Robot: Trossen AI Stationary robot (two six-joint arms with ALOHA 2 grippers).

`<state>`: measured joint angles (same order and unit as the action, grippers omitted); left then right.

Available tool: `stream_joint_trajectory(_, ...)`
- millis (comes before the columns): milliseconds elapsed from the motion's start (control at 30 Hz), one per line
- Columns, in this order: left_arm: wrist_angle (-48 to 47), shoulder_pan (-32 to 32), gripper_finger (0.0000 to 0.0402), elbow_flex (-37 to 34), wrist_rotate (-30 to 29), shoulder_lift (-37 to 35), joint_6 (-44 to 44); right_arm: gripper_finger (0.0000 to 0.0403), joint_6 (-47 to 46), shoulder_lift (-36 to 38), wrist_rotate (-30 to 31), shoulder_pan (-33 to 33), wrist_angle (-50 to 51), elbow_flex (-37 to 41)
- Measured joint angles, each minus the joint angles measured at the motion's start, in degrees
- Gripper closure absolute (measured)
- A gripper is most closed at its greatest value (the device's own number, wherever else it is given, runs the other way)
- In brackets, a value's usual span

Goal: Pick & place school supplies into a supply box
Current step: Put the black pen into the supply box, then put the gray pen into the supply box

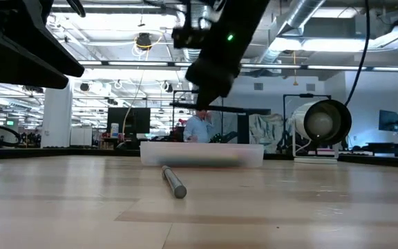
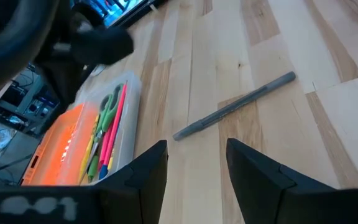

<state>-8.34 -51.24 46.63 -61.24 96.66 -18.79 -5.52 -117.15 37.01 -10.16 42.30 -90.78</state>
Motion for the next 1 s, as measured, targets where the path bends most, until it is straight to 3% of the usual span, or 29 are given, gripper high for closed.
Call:
stream_joint_trajectory(267, -0.07, 0.01, 0.0244, 0.0, 0.0, 0.0, 0.0, 0.0362, -3.93, -0.3, -8.56, 5.94, -1.64, 0.0)
stream_joint_trajectory(600, -0.17, 0.01, 0.0244, 0.0, 0.03, 0.0, 0.0, 0.0291, -5.42, -0.3, -8.72, 7.49, -1.7, 0.0)
stream_joint_trajectory(733, -0.29, 0.02, 0.0244, 0.0, 0.05, 0.0, 0.0, 0.0267, -9.16, -0.25, -11.24, 5.69, -2.92, 0.0)
stream_joint_trajectory(900, -0.44, 0.01, 0.0244, 0.0, 0.05, 0.0, 0.0, 0.0254, -19.13, 0.05, -19.75, 0.65, -4.64, 0.0)
stream_joint_trajectory(1000, -0.42, 0.02, 0.0244, 0.0, 0.07, 0.0, -0.33, 0.0256, -23.67, -0.87, -18.65, -3.2, -5.06, 0.0)
